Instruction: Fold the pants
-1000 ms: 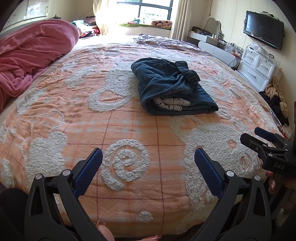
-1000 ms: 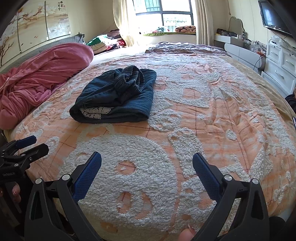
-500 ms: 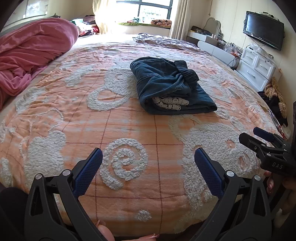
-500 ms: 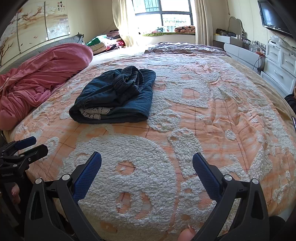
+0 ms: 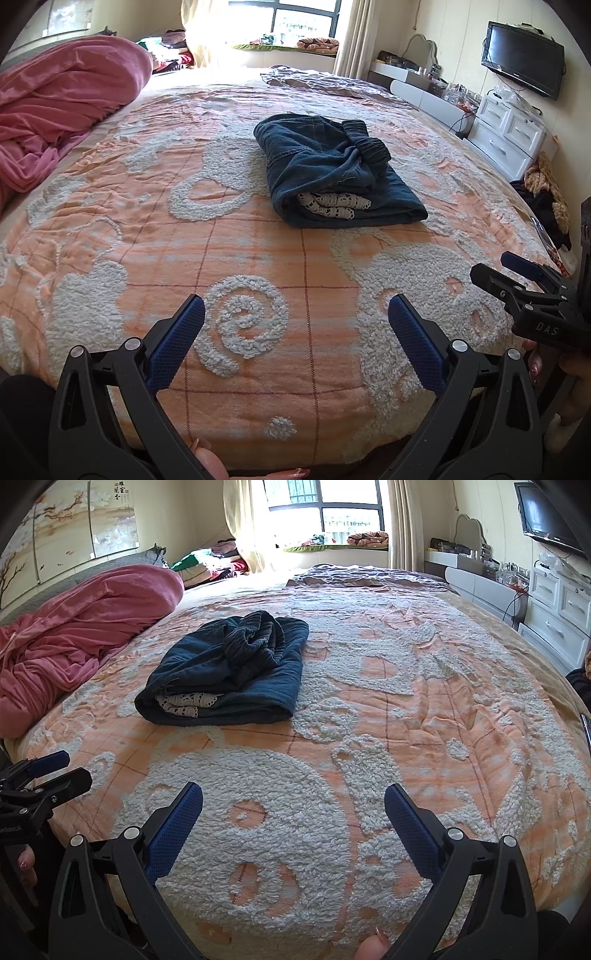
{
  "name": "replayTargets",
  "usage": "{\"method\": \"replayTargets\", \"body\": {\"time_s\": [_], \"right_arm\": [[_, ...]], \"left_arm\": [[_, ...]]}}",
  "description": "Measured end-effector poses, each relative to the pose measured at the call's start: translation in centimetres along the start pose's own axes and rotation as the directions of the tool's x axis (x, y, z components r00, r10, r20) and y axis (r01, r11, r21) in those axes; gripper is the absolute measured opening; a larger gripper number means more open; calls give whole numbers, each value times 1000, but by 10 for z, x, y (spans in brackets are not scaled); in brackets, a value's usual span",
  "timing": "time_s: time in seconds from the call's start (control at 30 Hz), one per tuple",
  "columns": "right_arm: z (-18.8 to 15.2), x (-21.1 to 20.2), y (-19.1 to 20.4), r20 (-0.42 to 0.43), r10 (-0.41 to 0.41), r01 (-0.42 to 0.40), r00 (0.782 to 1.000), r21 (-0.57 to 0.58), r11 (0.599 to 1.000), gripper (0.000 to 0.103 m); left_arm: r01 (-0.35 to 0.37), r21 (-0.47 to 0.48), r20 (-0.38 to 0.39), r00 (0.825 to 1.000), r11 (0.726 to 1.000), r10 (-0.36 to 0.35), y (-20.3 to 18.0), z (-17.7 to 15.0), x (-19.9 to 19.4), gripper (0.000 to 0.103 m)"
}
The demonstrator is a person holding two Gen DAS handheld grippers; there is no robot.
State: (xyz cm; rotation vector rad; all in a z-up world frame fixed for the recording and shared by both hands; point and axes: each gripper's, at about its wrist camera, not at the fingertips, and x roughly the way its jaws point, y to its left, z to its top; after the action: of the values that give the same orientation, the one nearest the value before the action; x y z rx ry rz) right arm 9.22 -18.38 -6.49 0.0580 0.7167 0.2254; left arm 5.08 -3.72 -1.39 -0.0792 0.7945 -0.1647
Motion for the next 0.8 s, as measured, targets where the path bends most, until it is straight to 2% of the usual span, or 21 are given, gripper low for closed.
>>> {"method": "replayTargets", "body": {"time_s": [0.8], "right_arm": [[0,-1,-1,3,-5,5,1000,1,1000,98]], "left_arm": [[-9,-1,-12,1000,1000,9,0,0,3,93]]}}
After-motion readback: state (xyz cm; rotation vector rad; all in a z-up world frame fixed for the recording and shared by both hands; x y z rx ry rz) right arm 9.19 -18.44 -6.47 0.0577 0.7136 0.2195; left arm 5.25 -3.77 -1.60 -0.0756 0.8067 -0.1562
